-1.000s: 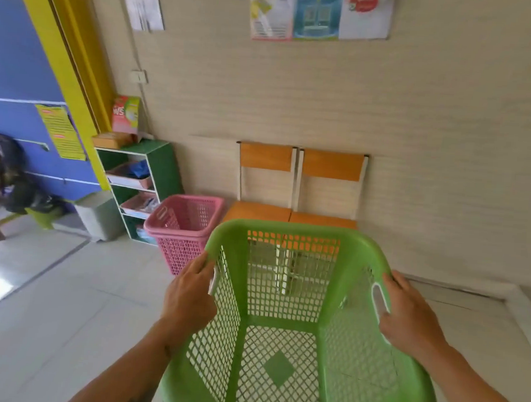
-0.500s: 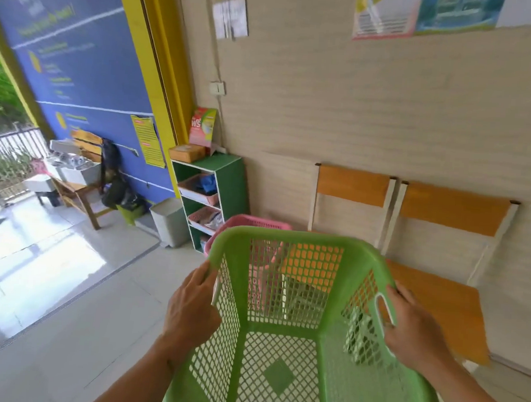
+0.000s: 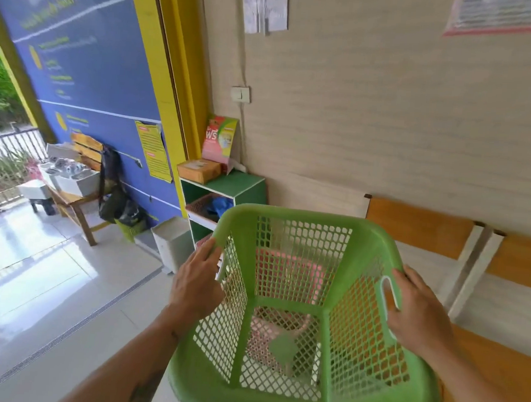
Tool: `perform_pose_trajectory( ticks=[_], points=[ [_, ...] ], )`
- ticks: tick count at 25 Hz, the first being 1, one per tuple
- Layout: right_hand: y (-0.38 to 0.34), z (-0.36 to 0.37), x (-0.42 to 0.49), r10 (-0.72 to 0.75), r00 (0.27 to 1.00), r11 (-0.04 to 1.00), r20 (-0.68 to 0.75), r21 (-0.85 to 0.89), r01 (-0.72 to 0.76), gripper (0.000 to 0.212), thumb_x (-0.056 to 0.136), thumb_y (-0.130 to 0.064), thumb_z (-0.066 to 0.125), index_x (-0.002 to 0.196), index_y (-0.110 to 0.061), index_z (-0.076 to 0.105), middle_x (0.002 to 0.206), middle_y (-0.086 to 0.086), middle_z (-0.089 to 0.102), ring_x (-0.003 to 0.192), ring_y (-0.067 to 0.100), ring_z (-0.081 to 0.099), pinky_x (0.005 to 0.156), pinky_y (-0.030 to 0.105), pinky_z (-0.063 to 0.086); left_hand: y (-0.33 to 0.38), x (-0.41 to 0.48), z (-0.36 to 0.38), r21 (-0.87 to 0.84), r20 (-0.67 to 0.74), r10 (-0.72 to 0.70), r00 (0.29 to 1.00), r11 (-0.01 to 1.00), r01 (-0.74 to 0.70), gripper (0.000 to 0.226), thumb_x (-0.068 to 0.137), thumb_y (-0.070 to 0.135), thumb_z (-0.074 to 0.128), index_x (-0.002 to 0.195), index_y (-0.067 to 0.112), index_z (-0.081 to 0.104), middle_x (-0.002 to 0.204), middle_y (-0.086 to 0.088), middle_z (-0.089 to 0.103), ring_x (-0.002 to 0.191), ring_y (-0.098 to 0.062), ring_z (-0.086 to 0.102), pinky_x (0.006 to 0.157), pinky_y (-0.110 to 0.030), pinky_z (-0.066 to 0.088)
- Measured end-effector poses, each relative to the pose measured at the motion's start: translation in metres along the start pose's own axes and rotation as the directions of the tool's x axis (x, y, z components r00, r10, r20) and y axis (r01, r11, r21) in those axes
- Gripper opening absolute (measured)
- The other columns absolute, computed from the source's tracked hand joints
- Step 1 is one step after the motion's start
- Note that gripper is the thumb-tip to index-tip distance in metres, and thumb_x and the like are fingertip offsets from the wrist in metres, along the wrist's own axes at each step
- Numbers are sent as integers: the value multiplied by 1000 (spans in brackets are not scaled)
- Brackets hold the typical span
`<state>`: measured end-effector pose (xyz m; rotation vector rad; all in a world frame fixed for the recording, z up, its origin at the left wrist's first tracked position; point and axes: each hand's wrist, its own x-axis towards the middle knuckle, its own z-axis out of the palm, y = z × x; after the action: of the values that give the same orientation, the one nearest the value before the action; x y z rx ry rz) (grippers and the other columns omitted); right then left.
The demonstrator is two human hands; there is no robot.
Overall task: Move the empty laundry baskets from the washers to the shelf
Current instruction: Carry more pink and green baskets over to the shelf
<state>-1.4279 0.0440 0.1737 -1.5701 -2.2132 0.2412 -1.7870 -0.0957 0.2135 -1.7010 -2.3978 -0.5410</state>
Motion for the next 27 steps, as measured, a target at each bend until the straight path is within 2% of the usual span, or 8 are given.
perform_pose_trajectory(
  ticks=[3,6,13,17,21,22,24,27],
  points=[
    [-21,15,53,57,998,998,-33,18,-56,76,79,-9,65,147,-10,33,156,9,28,137,31,39,108,46,41,-23,82,9,12,-27,72,997,997,-72,74,65,3,58,137,20,48,146,8,43,117,-24,56,77,-38,54],
    [-32,34,106,106,993,994,-56,33,-104,72,82,-12,65,147,-10,33,156,9,29,135,32,42,104,47,46,-40,158,30,14,-9,151,988,988,-151,70,65,4,56,132,19,48,140,10,44,109,-23,58,69,-36,56],
    [-33,87,222,158,987,987,-15,35,-157,76,81,-9,67,147,-8,30,154,9,30,133,30,43,98,42,48,-53,291,100,47,22,191,981,980,-192,71,66,2,61,134,17,48,146,3,42,119,-24,55,80,-38,57],
    [-31,123,271,198,978,980,72,-34,-196,78,79,-7,68,147,-8,30,157,8,25,136,31,40,98,39,48,-67,333,148,13,60,161,985,987,-162,75,67,1,62,138,17,46,147,2,42,126,-25,51,88,-42,54],
    [-27,188,298,253,957,967,143,-65,-246,83,76,-3,69,148,-11,29,158,9,22,135,33,41,96,36,49,-97,361,223,-14,172,177,969,984,-177,79,64,-5,63,139,12,47,144,-6,47,128,-30,50,95,-47,52],
    [-24,209,301,268,947,963,175,-81,-258,83,77,-3,68,149,-12,28,158,10,20,133,35,42,95,36,50,-106,364,246,-25,208,182,961,983,-180,79,63,-7,61,139,9,47,145,-10,46,129,-33,48,94,-50,52],
    [-18,255,302,305,925,951,224,-117,-286,84,77,-3,69,149,-12,28,158,14,19,126,37,49,80,30,55,-126,366,295,-47,283,168,944,986,-161,81,60,-11,56,139,5,46,149,-16,40,132,-39,43,92,-52,53],
    [-10,334,293,413,858,907,304,-218,-360,89,72,-2,74,148,-7,29,156,24,20,127,42,48,73,28,57,-156,363,378,-69,375,190,907,982,-177,87,60,-16,57,141,7,38,155,-17,29,134,-41,38,82,-45,55]
  ],
)
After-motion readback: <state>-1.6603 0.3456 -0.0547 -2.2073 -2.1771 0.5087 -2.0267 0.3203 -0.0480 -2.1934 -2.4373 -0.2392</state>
